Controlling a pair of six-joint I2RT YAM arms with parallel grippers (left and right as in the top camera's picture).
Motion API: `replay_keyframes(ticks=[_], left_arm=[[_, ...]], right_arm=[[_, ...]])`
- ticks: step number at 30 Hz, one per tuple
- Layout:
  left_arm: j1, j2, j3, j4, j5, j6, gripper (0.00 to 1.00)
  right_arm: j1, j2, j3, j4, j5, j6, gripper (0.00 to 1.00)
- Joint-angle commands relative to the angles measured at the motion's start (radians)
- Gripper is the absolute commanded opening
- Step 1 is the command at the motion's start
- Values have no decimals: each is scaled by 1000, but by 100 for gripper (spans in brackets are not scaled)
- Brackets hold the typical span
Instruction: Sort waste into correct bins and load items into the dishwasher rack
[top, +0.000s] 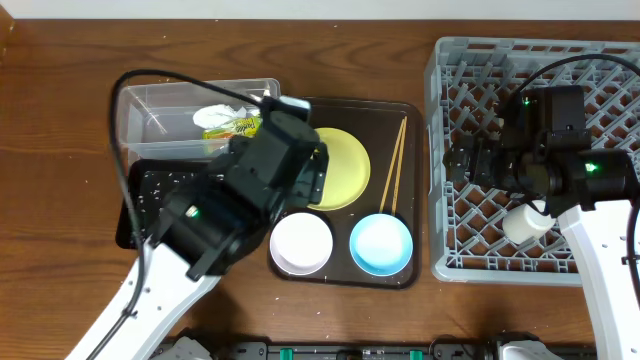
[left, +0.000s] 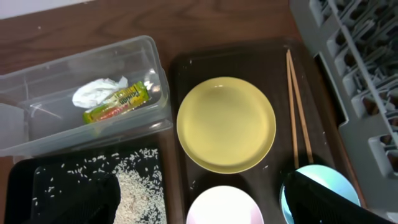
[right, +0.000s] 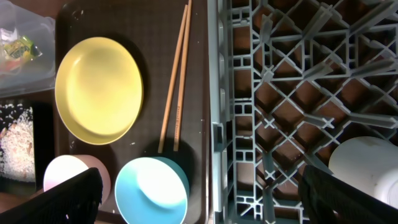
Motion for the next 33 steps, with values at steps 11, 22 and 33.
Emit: replay_keyframes(ticks=[11,22,33], left_arm=[[99,-128,-104,256,19,172,89],[431,-519,-569,708,401,310,89],[537,-896,-931,769,404,309,90]], right_arm=[[9,1,17,-1,6,16,99],[9,1,17,-1,6,16,99],[9,1,17,-1,6,16,99]])
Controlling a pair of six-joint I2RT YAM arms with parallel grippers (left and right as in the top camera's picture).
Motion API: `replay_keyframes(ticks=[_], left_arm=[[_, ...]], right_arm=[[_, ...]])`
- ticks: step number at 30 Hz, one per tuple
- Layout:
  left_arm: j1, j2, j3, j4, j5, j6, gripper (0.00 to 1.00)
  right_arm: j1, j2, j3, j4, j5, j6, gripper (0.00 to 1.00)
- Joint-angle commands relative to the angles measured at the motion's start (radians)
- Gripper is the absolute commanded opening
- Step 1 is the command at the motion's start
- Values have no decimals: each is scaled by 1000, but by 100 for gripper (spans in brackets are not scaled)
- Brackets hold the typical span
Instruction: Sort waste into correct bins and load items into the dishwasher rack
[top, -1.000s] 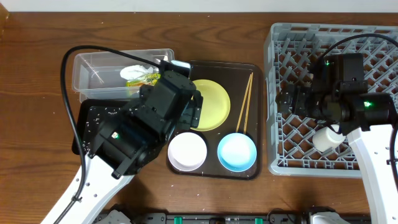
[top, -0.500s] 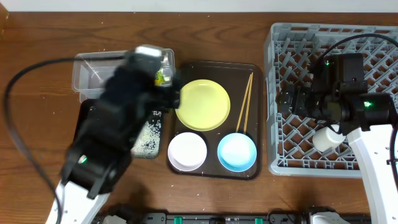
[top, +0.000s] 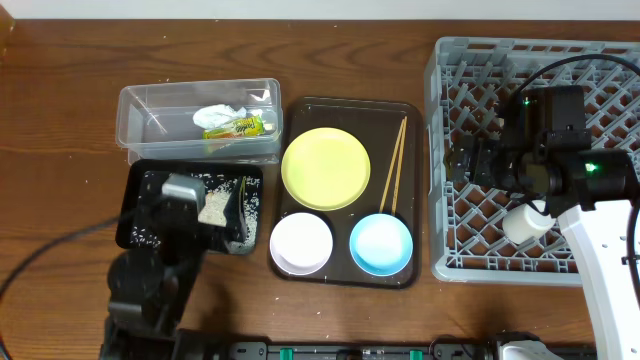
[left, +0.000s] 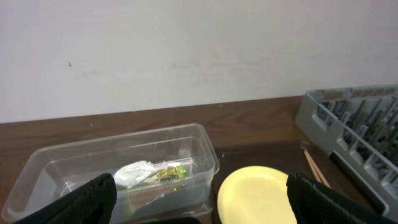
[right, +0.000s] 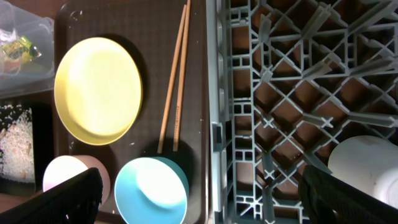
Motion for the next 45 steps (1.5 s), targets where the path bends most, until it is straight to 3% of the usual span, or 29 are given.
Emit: replay_keyframes(ticks=[1,14,21,45], left_arm=[[20,-93,-93,27,16,17,90],[23,-402,-456,124,17,16,90],[23,-410,-579,195,17,16,90],[23,-407,-577,179,14,16,91]], right_arm=[[9,1,17,-1,2,13,99],[9,1,17,-1,2,13,99],[9,1,17,-1,2,13,99],[9,1,17,49,-5,45,99]])
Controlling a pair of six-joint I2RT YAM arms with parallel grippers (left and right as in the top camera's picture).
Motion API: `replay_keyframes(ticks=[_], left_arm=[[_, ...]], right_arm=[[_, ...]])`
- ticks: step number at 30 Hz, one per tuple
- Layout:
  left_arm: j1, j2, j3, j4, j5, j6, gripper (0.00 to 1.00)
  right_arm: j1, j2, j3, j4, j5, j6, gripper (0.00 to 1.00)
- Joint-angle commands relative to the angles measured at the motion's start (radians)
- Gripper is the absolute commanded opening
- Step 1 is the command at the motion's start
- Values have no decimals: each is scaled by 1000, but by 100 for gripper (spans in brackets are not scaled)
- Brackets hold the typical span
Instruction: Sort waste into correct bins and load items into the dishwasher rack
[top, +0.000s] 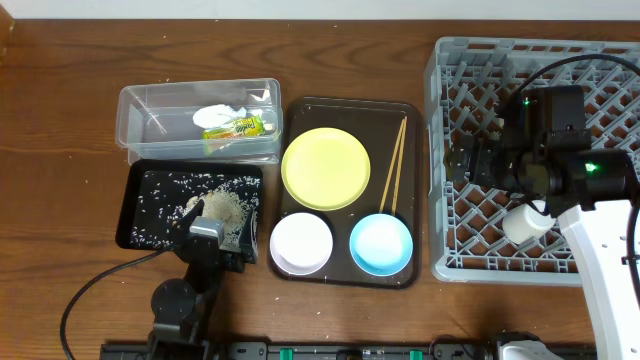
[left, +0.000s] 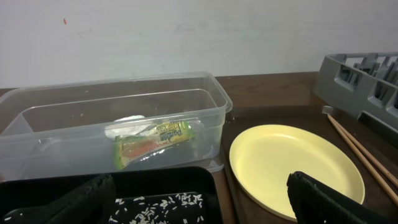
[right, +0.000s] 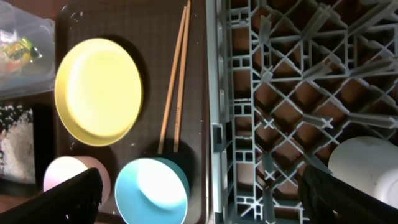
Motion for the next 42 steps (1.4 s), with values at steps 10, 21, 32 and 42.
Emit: replay_keyframes(ticks=[10,21,32,42], left_arm=[[4,-6,-27,-14,11,13,91],[4,-6,-27,-14,11,13,91],[4,-6,-27,-14,11,13,91],[4,-6,-27,-14,11,13,91]], right_arm=[[17,0,17,285,-302,146,99],[440,98,17,220,55,83,96],[398,236,17,332,235,209,76],[367,526,17,429,243,257,54]])
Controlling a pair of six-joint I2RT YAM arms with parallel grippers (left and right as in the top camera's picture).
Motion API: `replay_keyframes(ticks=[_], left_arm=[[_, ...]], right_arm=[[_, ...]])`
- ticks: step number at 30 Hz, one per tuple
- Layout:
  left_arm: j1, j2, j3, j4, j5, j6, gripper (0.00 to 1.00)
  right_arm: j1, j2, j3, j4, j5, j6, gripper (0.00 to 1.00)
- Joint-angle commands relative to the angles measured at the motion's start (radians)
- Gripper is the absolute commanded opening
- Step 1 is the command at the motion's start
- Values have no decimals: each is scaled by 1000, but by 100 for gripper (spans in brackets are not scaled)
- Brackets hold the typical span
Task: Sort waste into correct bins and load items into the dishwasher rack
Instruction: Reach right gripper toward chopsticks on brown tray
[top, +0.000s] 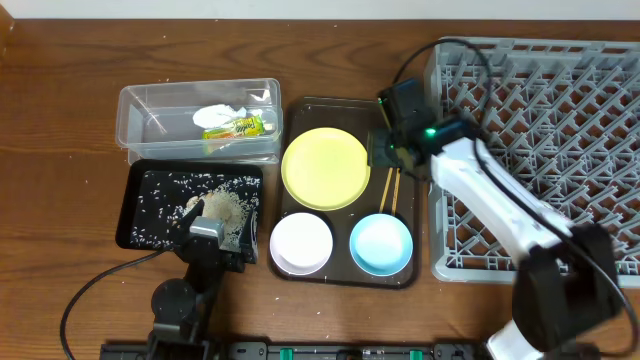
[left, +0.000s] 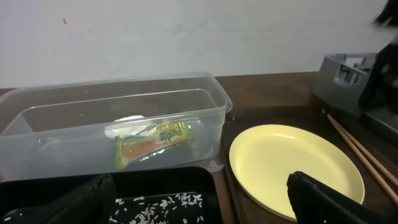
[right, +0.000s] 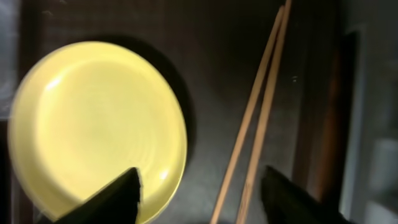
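Two wooden chopsticks (right: 261, 112) lie along the right side of the brown tray (top: 340, 108), next to a yellow plate (top: 325, 168). A white bowl (top: 301, 243) and a blue bowl (top: 381, 244) sit in the tray's front half. My right gripper (right: 199, 199) hovers open over the chopsticks, one finger over the plate's rim, the other towards the tray's right edge. My left gripper (left: 199, 205) is open and empty, low at the front left, facing the clear bin (left: 112, 124).
The grey dishwasher rack (top: 560, 120) fills the right side, and my right arm crosses its front left part. The clear bin holds a green wrapper (top: 232, 127) and a white tissue (top: 215, 113). A black tray (top: 160, 195) with loose rice lies in front of it.
My right gripper has moved from above the rack to above the brown tray's right side, over the chopsticks, and is still open. The left arm has not moved.
My left arm first reached over the bins and the tray with its gripper open. Then it was drawn back to the front left, and it has rested low by the black tray since. My right gripper stayed over the rack until its move to the chopsticks.
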Motion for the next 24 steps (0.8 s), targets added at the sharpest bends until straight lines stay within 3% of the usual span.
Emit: replay_keyframes(ticks=[1,7,21,24], left_arm=[[4,-6,-27,-14,11,13,91],[4,-6,-27,-14,11,13,91],[4,-6,-27,-14,11,13,91],[4,-6,-27,-14,11,13,91]], right_arm=[[-6,74,12,24,20,62,53],[-6,182,12,33,28,103,41],[-6,231,12,19,74,137,38],[-6,240,11,11,98,173,30]])
